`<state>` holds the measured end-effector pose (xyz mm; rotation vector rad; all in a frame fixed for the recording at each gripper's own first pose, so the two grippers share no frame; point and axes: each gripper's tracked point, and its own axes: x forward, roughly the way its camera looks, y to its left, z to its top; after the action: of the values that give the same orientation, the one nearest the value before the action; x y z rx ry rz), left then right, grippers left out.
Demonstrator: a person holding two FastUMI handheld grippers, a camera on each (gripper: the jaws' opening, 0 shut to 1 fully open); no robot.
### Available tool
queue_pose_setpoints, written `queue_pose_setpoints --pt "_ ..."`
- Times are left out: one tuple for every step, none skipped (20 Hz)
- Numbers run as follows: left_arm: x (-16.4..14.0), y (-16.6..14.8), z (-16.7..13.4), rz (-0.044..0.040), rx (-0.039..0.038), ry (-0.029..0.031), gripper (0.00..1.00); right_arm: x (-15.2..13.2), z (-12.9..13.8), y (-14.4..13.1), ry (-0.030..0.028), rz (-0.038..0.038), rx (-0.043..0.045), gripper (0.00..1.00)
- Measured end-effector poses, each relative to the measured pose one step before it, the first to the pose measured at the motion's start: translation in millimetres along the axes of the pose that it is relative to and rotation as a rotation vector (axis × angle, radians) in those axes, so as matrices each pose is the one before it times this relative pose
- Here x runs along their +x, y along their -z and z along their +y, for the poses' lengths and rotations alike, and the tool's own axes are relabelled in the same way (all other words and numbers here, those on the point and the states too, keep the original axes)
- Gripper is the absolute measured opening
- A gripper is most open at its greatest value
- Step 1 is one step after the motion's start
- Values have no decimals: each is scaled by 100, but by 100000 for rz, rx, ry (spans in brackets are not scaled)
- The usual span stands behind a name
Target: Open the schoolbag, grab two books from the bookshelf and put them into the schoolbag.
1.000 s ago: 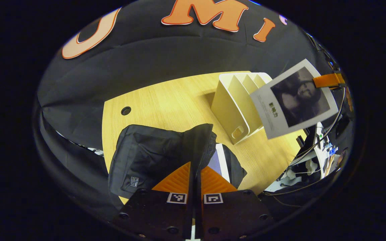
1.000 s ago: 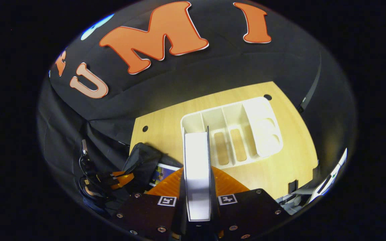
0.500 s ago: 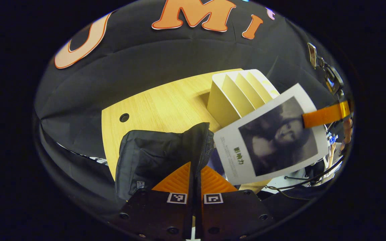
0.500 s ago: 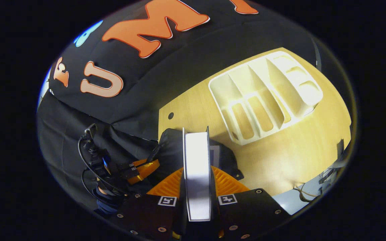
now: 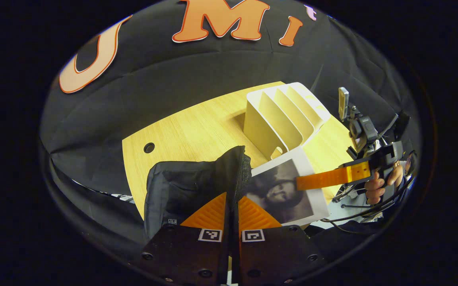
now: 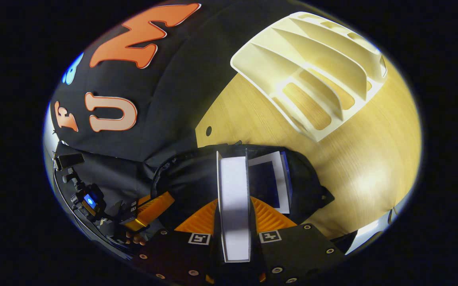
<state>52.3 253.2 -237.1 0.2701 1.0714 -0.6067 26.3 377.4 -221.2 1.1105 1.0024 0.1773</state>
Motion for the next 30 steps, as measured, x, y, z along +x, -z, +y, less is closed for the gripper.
queue_pose_setpoints --pt "-254 35 -189 -370 168 446 4 579 248 -278 -824 -873 33 29" --pt "-115 53 -270 -156 407 479 4 760 -147 212 -511 -246 -608 30" --pt "-134 102 -252 -150 -268 149 4 854 114 352 -1608 1137 1824 30" --pt "-4 -100 -299 -225 -206 197 4 876 24 267 -1715 403 2082 30" --pt "-69 124 -217 -180 36 -183 4 752 -88 102 -2036 -128 625 30" --pt "32 17 -261 26 301 -114 4 740 -292 194 -1043 136 794 30" --pt "96 -47 -189 73 -75 251 4 713 -365 447 -975 95 1034 30" --pt "29 -96 -341 -165 214 333 4 601 -269 164 -842 -325 752 30" --pt "-34 -95 -338 -108 228 309 4 749 -221 114 -972 -379 -22 30" --pt "-81 -62 -425 -269 645 67 4 639 -317 81 -464 -506 246 30" --pt "9 -114 -396 -200 640 163 4 756 -136 410 -436 446 222 30" --pt "82 -121 -348 -165 983 118 4 582 -94 191 -324 6 -71 31" --pt "10 95 -147 -8 549 -123 4 555 -39 113 -154 -157 -1203 40" --pt "40 -106 -39 -153 410 -145 4 676 -147 136 360 -57 -918 31" --pt "40 131 276 -159 -58 -254 4 433 -99 159 788 960 -234 31" --pt "-4 184 127 -165 -552 386 4 479 -190 475 1563 1949 -1054 33" --pt "-112 273 197 -251 -1122 739 4 -46 -170 277 2876 1276 -1286 34" --pt "-199 197 74 -419 -991 1177 4 -186 -578 -41 5664 -14 -2427 39" --pt "-14 241 309 -446 -439 530 4 -273 -816 -71 6618 684 -3656 42" --pt "220 6 49 -536 -450 962 5 -484 -578 -281 4311 -1203 -4799 51" --pt "287 128 77 -757 -676 1521 4 -929 -8 -796 722 -3020 -2979 72" --pt "378 219 -96 239 -1043 1112 4 -1052 515 -750 -1239 -3325 -440 63" --pt "227 360 -38 27 -811 690 4 -1060 536 -934 -409 -2976 312 67" --pt "183 -66 -133 -186 -813 345 5 -877 -10 -1024 -300 -3664 -256 74" --pt "361 9 -156 -516 -389 -479 4 -990 -584 -1047 917 -3043 -976 76" --pt "205 -167 -139 -357 -66 -1175 4 -765 -715 -1059 1089 -2454 -1189 78" --pt "112 252 -221 305 140 -1159 4 -680 -749 -1055 1366 -2355 -634 80" --pt "231 -50 -327 -141 624 -1640 4 -792 -684 -1221 279 -2229 -355 87" --pt "176 177 -137 -32 507 -1664 4 -896 -663 -1286 490 -2513 -547 88" --pt "270 10 -261 -79 170 -2076 5 -841 -743 -1402 118 -2812 -1398 90"
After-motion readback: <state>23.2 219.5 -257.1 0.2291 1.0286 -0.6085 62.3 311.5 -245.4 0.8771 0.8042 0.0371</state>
